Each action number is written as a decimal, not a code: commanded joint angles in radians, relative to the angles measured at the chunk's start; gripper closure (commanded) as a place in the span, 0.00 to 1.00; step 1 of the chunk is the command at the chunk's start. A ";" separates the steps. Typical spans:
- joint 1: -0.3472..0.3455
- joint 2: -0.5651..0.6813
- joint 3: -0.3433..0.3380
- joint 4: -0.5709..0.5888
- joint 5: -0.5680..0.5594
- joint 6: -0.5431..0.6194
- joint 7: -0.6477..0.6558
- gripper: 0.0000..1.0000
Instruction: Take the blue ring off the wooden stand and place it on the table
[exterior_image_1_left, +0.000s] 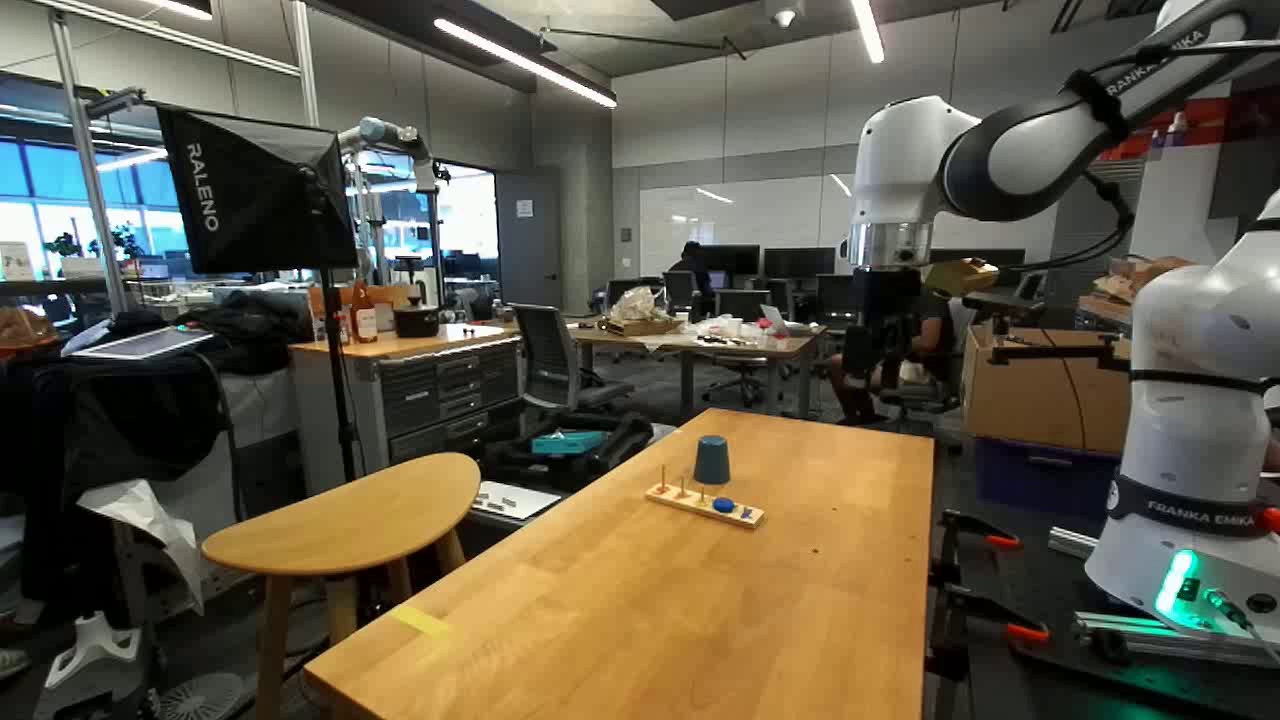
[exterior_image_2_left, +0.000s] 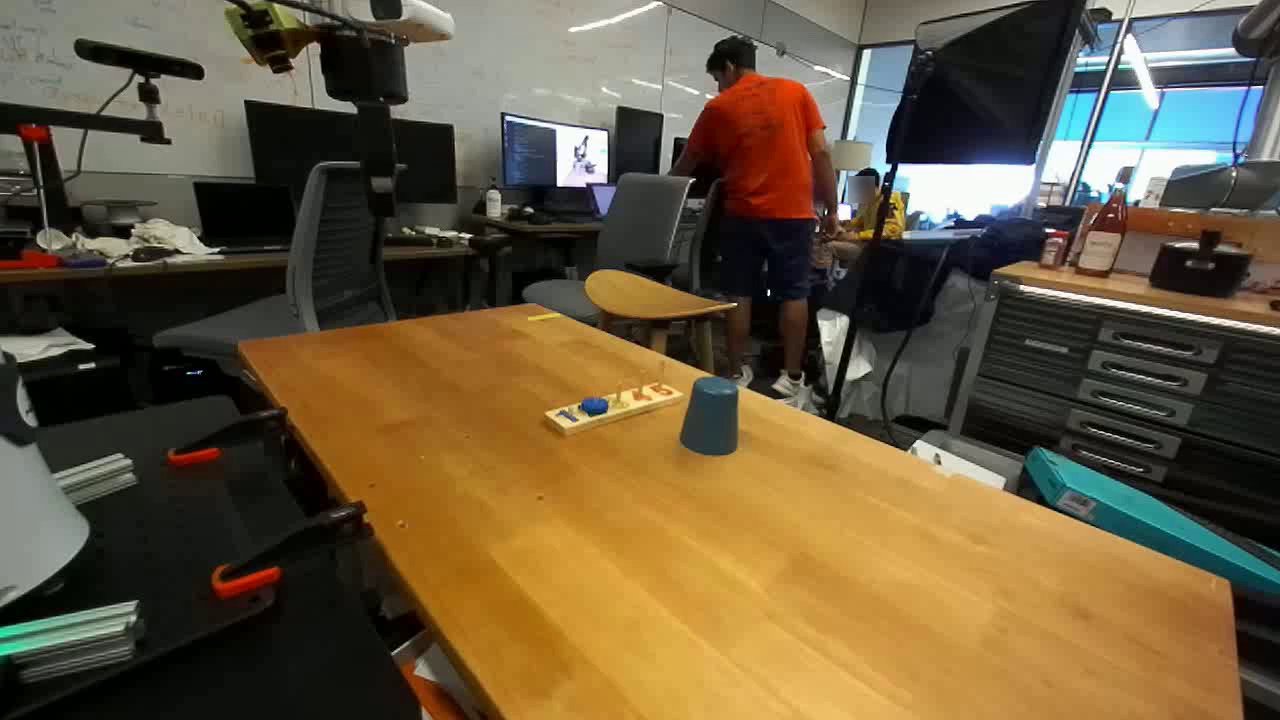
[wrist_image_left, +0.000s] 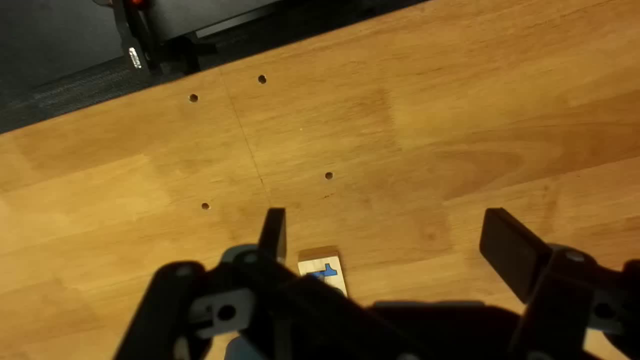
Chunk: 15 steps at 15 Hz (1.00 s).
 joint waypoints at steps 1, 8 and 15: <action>0.011 0.001 -0.012 0.001 -0.009 -0.002 0.006 0.00; -0.032 0.074 -0.064 0.035 -0.035 0.053 -0.052 0.00; -0.139 0.432 -0.264 0.257 -0.099 0.206 -0.264 0.00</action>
